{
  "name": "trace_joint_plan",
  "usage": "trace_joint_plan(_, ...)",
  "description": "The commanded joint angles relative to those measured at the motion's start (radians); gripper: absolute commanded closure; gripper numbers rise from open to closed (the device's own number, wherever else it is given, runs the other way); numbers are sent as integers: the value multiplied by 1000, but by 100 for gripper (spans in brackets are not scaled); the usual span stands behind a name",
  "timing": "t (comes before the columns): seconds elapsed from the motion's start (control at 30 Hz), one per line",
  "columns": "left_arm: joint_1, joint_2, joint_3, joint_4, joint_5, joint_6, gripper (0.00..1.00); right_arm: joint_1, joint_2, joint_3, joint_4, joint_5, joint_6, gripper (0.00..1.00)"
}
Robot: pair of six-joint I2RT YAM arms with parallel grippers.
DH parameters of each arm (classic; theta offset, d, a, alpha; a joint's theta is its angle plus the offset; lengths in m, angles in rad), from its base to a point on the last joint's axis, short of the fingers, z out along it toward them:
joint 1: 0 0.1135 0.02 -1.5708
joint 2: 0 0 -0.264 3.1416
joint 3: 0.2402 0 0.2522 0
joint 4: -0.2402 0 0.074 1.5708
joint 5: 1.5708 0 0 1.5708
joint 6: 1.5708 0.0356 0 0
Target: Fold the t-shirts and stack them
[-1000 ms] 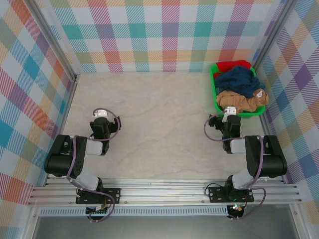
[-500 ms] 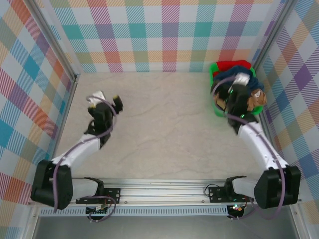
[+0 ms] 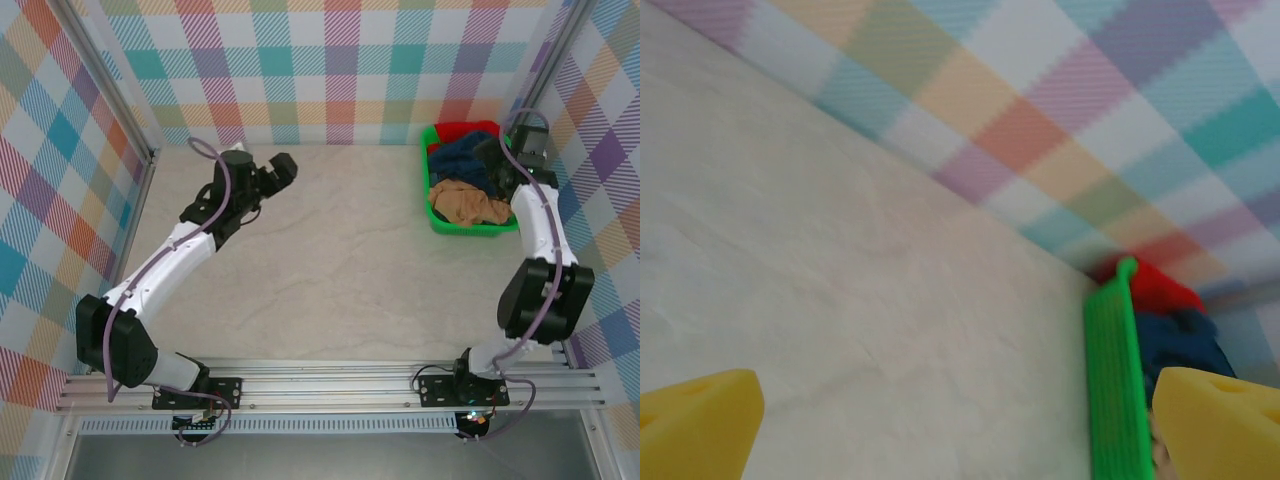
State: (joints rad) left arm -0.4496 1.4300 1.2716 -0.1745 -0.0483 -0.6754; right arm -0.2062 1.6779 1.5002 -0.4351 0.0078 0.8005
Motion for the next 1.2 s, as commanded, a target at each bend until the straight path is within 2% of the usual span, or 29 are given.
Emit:
trace_joint_plan(0.0, -46, -1, 46, -50, 87, 45, 0, -18, 63, 106, -17, -97, 77, 19)
trace_joint_plan(0.1, -69, -6, 42, -67, 93, 46, 0, -35, 162, 169, 21, -139, 87, 19)
trace_joint_plan(0.23, -77, -26, 30, -95, 77, 43, 0, -50, 310, 302, -60, -201, 115, 30)
trace_joint_plan(0.5, -78, -75, 18, -163, 44, 51, 0, -51, 396, 357, -69, -186, 172, 48)
trace_joint_plan(0.57, -78, -78, 20, -169, 41, 51, 0, -50, 398, 357, -56, -179, 174, 62)
trace_joint_plan(0.6, -78, -78, 24, -171, 39, 51, 0, -50, 396, 359, -44, -177, 167, 73)
trace_joint_plan(0.7, -78, -82, 34, -173, 38, 51, 0, -41, 365, 361, -25, -166, 138, 97)
trace_joint_plan(0.73, -78, -87, 38, -169, 39, 54, 0, -31, 343, 358, -21, -153, 117, 100)
trace_joint_plan(0.87, -78, -105, 59, -121, 48, 55, 0, 50, 212, 348, -13, -51, -7, 100)
trace_joint_plan(1.0, -78, -98, 110, -112, 61, 55, 0, 185, 79, 372, 14, 32, -149, 100)
trace_joint_plan(1.07, -78, -95, 130, -112, 49, 55, 0, 261, 45, 424, 29, 29, -217, 100)
trace_joint_plan(1.17, -80, -107, 153, -128, -9, 67, 1, 371, 48, 556, 35, -63, -292, 100)
